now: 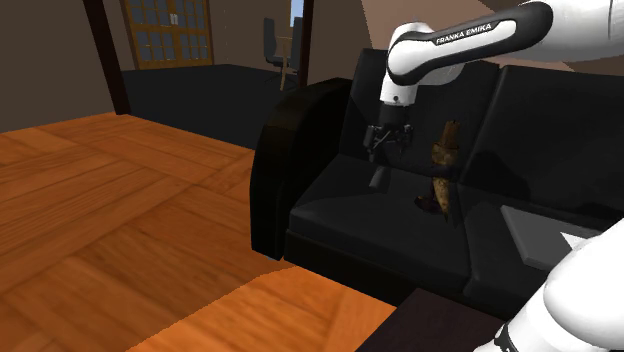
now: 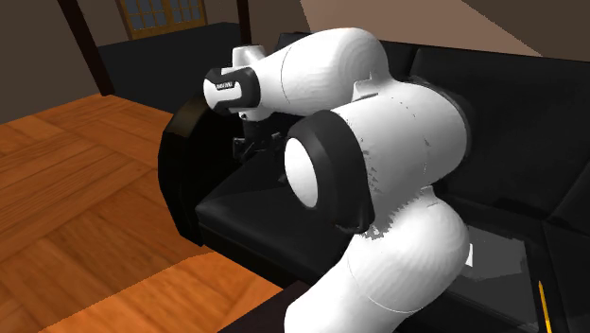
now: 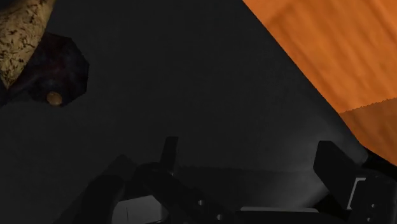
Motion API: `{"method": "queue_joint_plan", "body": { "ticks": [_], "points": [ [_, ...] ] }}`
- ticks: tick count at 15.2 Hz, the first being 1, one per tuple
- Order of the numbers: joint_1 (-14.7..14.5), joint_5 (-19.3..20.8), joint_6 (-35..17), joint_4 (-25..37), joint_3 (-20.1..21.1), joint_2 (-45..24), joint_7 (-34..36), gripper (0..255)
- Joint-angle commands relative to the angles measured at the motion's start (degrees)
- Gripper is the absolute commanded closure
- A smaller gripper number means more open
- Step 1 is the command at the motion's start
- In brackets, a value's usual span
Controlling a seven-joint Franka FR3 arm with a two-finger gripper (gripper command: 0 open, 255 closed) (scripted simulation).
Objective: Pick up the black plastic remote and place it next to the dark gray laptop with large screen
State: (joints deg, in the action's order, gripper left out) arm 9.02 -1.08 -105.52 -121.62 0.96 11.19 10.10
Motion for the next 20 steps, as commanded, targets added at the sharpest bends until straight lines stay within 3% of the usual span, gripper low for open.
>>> {"method": "queue_joint_plan", "body": {
  "ticks": [1, 20],
  "points": [
    [1.1, -0.6, -0.6, 3.0, -0.8, -4.2, 2.3, 0],
    [11.6, -12.1, -0.5, 34.0, -9.1, -40.7, 20.4, 0]
  ]
}}
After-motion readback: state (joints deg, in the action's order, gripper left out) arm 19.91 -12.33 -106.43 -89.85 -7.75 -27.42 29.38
